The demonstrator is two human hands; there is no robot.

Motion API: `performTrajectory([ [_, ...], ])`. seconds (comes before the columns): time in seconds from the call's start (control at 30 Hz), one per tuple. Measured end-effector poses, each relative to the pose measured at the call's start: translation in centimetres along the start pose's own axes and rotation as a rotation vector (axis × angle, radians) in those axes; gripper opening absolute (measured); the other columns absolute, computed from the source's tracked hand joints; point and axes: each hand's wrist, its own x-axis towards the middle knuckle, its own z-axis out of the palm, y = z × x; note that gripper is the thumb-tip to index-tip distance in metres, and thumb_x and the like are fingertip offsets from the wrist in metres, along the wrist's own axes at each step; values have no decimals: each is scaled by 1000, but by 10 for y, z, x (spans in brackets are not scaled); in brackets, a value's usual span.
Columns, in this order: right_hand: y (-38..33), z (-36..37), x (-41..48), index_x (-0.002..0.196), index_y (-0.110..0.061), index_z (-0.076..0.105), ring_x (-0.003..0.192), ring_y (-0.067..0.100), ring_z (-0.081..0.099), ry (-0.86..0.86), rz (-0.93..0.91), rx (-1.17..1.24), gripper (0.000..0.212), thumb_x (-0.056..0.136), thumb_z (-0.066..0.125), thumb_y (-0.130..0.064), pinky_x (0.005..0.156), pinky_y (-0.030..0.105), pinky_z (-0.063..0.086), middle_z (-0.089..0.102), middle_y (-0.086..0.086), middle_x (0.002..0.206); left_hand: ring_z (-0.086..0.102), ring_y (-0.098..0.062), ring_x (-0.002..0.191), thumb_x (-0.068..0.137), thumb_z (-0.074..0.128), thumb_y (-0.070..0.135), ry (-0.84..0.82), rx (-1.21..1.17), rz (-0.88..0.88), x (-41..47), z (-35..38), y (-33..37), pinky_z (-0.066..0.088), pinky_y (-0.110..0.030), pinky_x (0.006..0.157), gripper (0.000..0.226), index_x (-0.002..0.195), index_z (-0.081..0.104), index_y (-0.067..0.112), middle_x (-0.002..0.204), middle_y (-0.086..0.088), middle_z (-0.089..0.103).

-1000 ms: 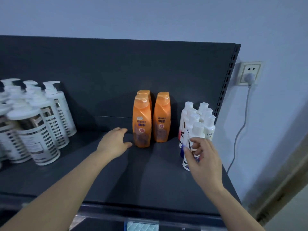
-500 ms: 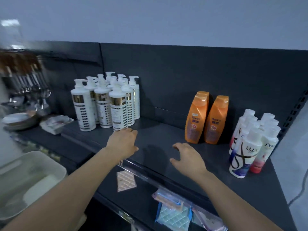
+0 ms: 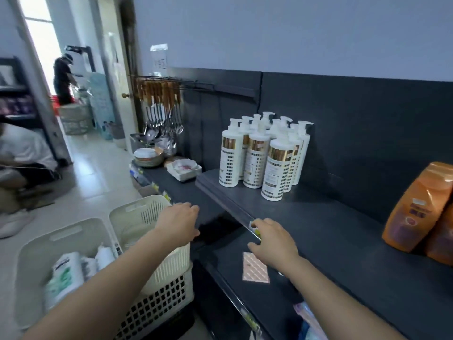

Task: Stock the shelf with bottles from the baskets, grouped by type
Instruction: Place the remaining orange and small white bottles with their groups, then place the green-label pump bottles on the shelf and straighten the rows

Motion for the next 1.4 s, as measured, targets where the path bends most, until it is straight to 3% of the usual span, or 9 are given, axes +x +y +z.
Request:
performTrajectory([
  [0.1,-41,17,22,136,-23,46,127,22,46,-42,-53,4,50,90,60,-37,98,34,43,51,-1,133,54,-23,117,89,60,43,-23,12,-59,-6,12,-44,44,-35,86,47,126,49,16,123,-3,57],
  [0.33,-132,68,71,130,-22,50,121,19,48,-158,-124,20,44,89,60,-36,91,34,48,53,-3,127,55,-25,113,89,61,40,-94,16,-148,-13,44,-147,44,-35,86,40,118,52,15,119,-5,59],
  [0.5,-193,105,107,135,-22,48,125,19,47,-224,-175,31,50,89,59,-36,95,36,47,52,-3,132,57,-27,111,89,62,39,-134,-2,-207,-12,71,-213,44,-34,79,40,118,53,13,118,-8,60],
  [0.77,-277,165,146,137,-22,46,124,21,48,-353,-290,35,49,91,58,-31,94,35,45,51,0,135,58,-26,109,87,62,39,-257,-83,-323,-20,125,-299,50,-37,86,40,118,55,15,118,-6,60],
  [1.03,-328,234,182,136,-19,49,120,25,51,-560,-478,-3,50,89,61,-30,92,39,49,52,4,133,51,-26,122,90,58,40,-410,-185,-508,-23,188,-349,46,-38,95,54,137,45,15,132,-6,53],
  [1.2,-344,273,207,135,-16,51,124,26,48,-724,-638,-110,47,91,62,-29,95,39,47,52,6,133,54,-30,117,88,60,36,-549,-228,-620,-25,221,-356,47,-39,93,45,125,51,12,127,-11,56],
  [1.4,-348,316,214,126,-11,55,121,31,48,-874,-805,-346,36,91,57,-18,92,38,46,56,13,125,55,-27,115,89,61,39,-657,-326,-710,-32,259,-352,47,-39,90,47,127,51,13,124,-7,56],
])
